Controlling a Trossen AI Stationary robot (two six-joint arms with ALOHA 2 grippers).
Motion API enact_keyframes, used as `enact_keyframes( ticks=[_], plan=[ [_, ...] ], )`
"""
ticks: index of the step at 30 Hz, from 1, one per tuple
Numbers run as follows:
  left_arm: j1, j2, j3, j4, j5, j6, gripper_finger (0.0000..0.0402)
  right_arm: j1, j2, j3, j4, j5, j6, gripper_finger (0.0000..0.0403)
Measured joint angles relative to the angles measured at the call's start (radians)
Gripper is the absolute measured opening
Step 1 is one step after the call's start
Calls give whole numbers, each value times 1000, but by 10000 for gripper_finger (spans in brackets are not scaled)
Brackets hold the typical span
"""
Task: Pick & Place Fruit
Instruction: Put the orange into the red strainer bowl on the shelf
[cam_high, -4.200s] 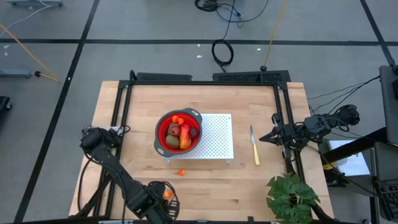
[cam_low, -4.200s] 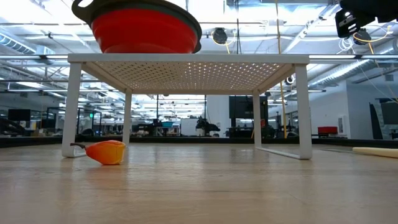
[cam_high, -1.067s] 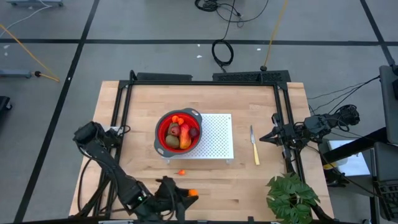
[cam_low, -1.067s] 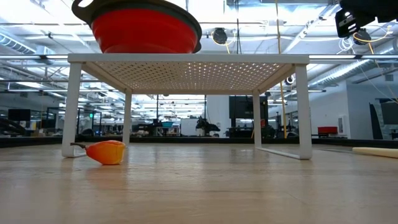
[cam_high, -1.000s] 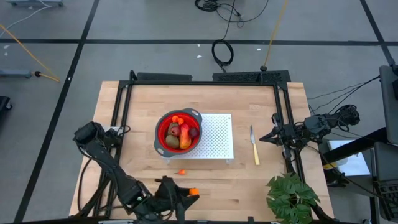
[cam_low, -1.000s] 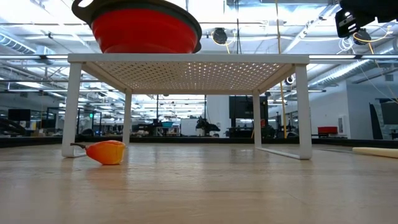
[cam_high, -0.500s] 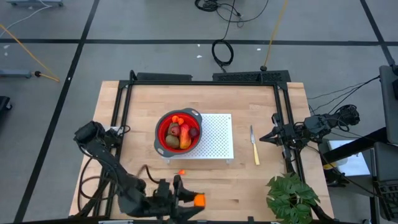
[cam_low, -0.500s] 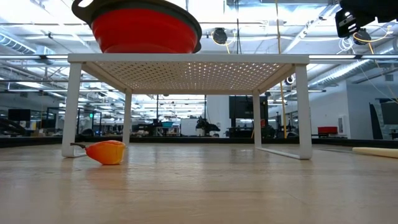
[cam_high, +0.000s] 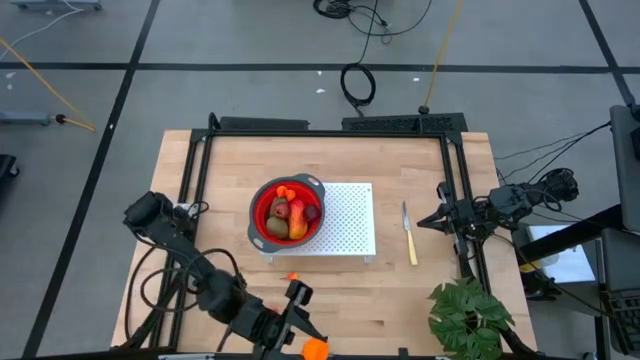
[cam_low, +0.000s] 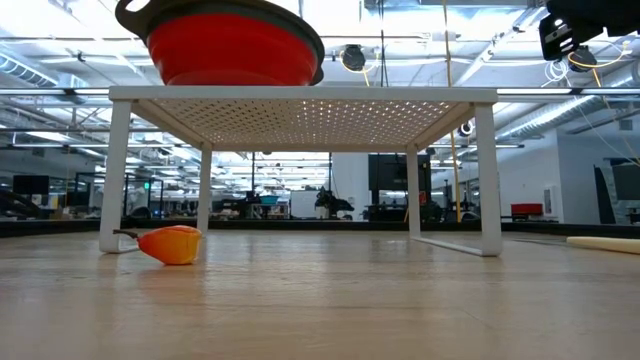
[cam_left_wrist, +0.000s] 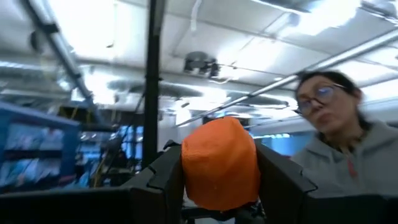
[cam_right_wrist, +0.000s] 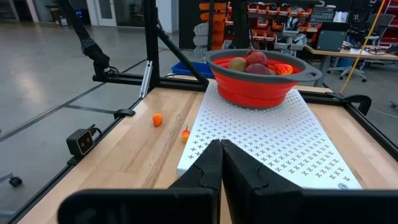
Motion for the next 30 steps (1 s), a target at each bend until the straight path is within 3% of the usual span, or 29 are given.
enact_keyframes(
  ticks=[4,9,19,23,30],
  plan=[
    [18,0,0,-2,62,4,159,0,0,0,0,0,0,0],
    [23,0,0,3,50,-12,159,0,0,0,0,0,-49,0],
    [49,0,0,288,-439,-168,159,0,0,0,0,0,-53,0],
    [78,0,0,374,-521,-264,159,0,0,0,0,0,-53,0],
    [132,0,0,451,-577,-398,159,0,0,0,0,0,-53,0]
  ],
)
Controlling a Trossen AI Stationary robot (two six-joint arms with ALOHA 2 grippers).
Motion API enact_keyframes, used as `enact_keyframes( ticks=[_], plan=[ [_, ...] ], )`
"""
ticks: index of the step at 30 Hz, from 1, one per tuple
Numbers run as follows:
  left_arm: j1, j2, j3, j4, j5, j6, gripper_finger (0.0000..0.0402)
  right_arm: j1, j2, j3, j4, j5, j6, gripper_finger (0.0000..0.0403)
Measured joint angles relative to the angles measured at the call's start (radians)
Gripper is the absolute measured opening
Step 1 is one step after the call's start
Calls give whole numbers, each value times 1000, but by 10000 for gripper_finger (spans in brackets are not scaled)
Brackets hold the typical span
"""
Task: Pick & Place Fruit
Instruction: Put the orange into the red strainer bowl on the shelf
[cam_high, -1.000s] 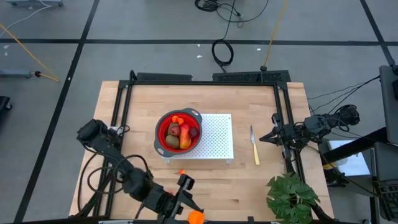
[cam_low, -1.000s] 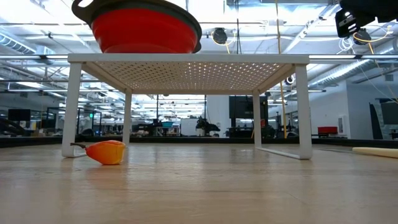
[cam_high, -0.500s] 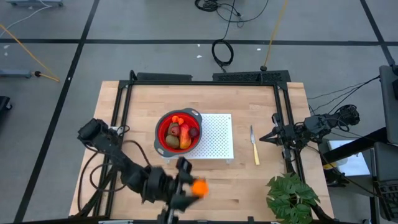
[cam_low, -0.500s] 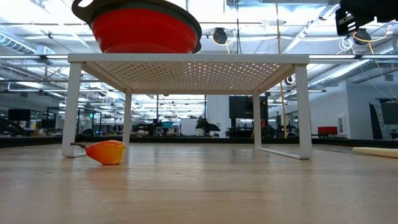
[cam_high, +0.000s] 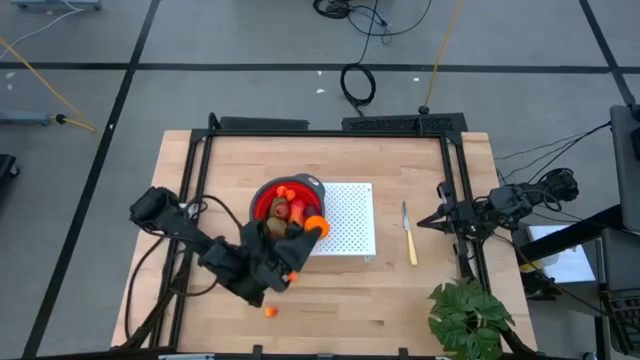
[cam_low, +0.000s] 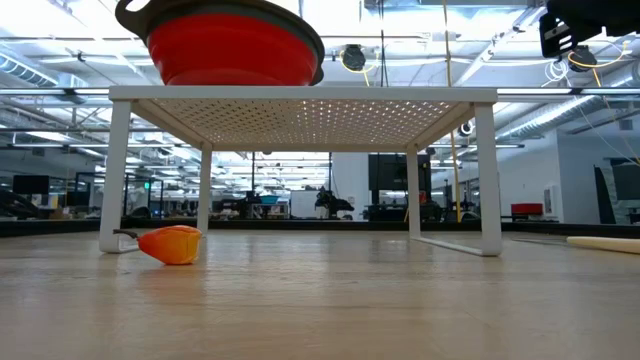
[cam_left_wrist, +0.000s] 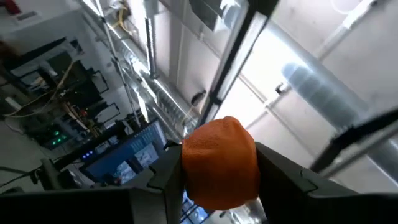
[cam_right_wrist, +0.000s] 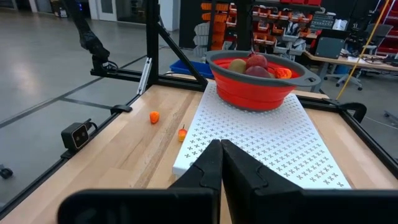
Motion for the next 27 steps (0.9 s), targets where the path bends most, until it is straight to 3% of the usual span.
enact_keyframes(
  ticks=[7,10,14,20,27],
  plan=[
    [27,0,0,0,-10,-86,159,0,0,0,0,0,4,0],
    [28,0,0,-74,-12,-89,159,0,0,0,0,0,4,0],
    [18,-6,0,-333,-46,-120,159,0,0,0,0,0,4,0],
    [23,-64,0,-816,-35,-354,159,0,0,0,0,0,-1,0],
    [85,-108,0,-1181,106,-523,159,0,0,0,0,0,-3,0]
  ],
)
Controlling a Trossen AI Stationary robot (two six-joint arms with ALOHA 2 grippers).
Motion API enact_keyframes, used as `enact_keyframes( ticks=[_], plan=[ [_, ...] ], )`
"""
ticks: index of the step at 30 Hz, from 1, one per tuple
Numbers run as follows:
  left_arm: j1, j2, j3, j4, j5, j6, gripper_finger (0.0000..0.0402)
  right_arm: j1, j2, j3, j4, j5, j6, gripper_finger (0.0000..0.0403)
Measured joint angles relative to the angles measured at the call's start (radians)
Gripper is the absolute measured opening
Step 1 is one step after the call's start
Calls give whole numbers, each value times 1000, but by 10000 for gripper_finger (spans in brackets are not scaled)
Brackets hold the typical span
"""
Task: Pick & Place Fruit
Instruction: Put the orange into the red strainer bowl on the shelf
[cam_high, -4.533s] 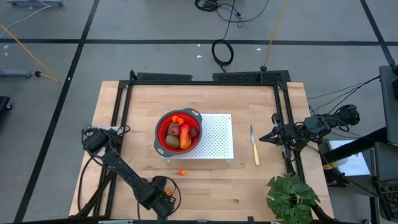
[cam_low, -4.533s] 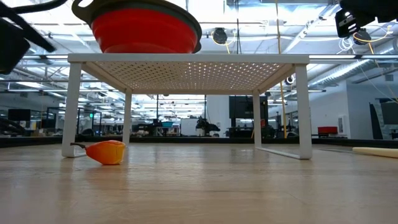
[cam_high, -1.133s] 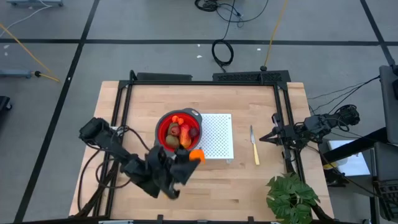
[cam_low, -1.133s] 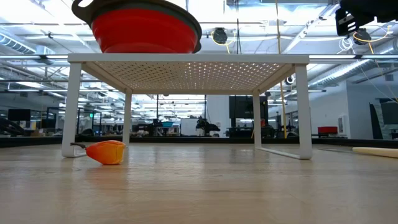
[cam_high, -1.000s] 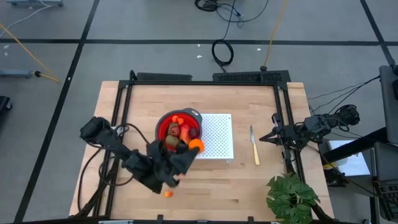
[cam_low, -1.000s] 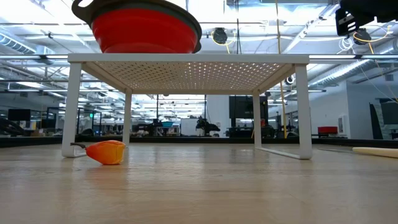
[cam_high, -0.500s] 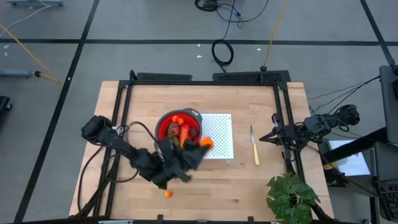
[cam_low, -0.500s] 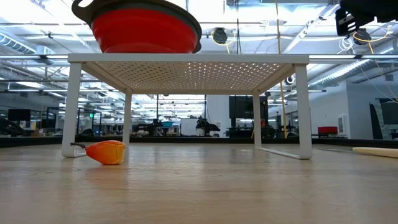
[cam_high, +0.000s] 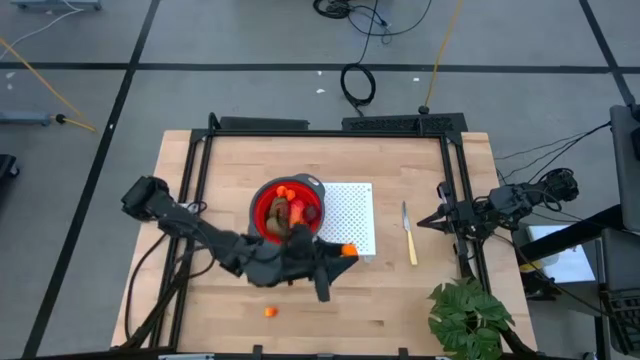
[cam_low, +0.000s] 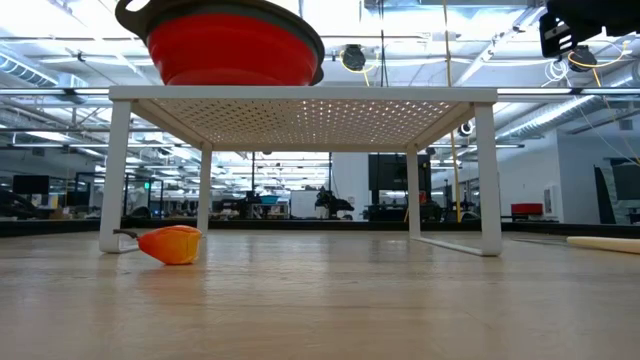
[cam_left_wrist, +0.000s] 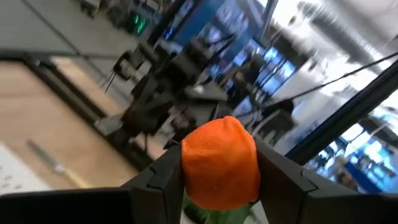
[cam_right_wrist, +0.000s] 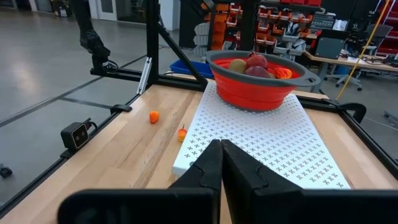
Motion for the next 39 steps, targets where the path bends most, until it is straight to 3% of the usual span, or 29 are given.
enact_keyframes(
  ticks=[8,12,16,25,34,39],
  plan=[
    [142,-66,0,-406,266,-233,159,0,0,0,-2,3,0,0],
    [217,-113,0,-565,406,-253,159,0,0,0,-2,4,0,0],
    [281,-175,0,-716,472,-242,159,0,0,0,-6,4,0,0],
    [360,-285,0,-1066,493,-241,159,0,0,0,-8,4,0,0],
    [387,-323,0,-1373,495,-350,159,0,0,0,-7,4,0,0],
    [394,-324,0,-1440,475,-389,159,0,0,0,-8,4,0,0]
  ],
)
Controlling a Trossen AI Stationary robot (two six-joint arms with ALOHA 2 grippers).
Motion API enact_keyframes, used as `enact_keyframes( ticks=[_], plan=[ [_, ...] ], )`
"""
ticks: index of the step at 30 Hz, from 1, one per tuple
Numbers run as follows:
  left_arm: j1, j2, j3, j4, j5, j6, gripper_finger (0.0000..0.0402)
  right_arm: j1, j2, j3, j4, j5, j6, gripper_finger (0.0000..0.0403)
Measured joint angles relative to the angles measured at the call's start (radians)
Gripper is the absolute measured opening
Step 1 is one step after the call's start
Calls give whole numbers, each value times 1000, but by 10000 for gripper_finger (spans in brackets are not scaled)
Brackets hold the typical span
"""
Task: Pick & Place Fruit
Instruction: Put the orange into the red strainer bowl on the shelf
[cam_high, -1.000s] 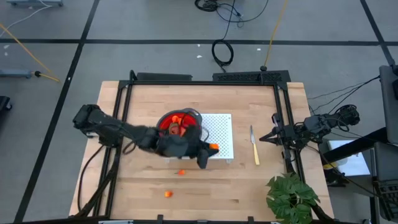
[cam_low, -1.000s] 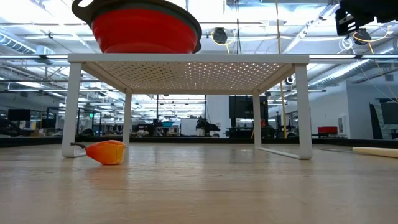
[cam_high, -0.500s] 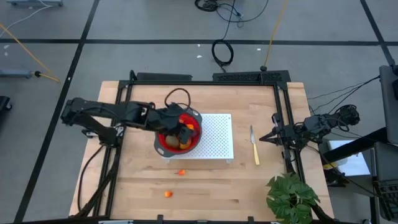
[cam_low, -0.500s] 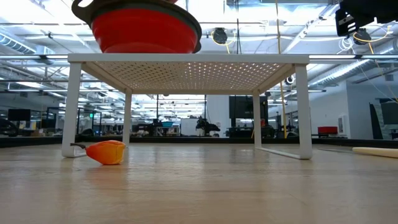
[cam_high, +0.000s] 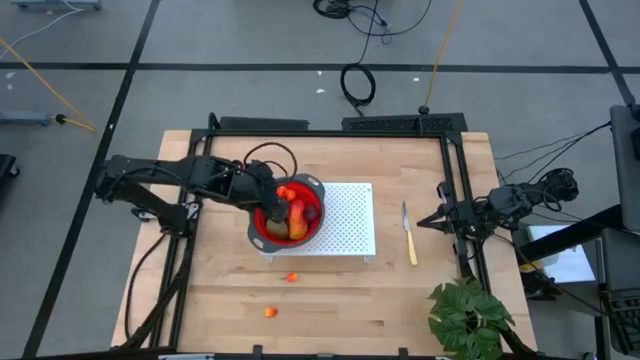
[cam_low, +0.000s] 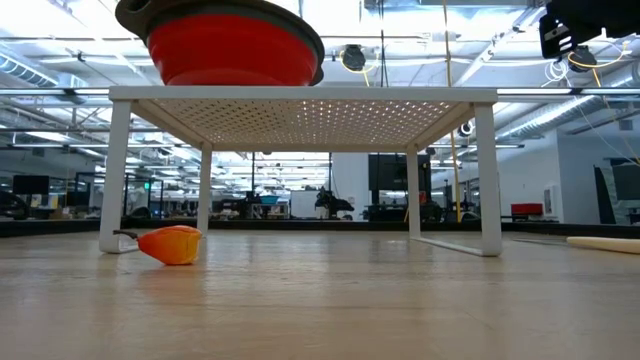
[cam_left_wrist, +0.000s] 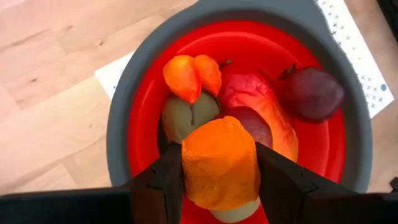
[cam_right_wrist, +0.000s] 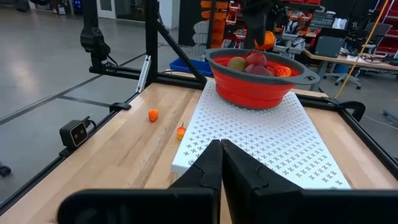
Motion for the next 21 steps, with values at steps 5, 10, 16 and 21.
enact_keyframes(
  ticks=[5,10,16,21],
  plan=[
    [21,0,0,70,-6,67,159,0,0,0,0,0,0,0],
    [64,1,0,215,-28,168,159,0,0,0,0,0,0,0],
    [132,56,0,289,51,204,159,0,0,0,1,0,0,0],
    [162,105,0,287,117,228,159,0,0,0,0,0,0,0]
  ],
)
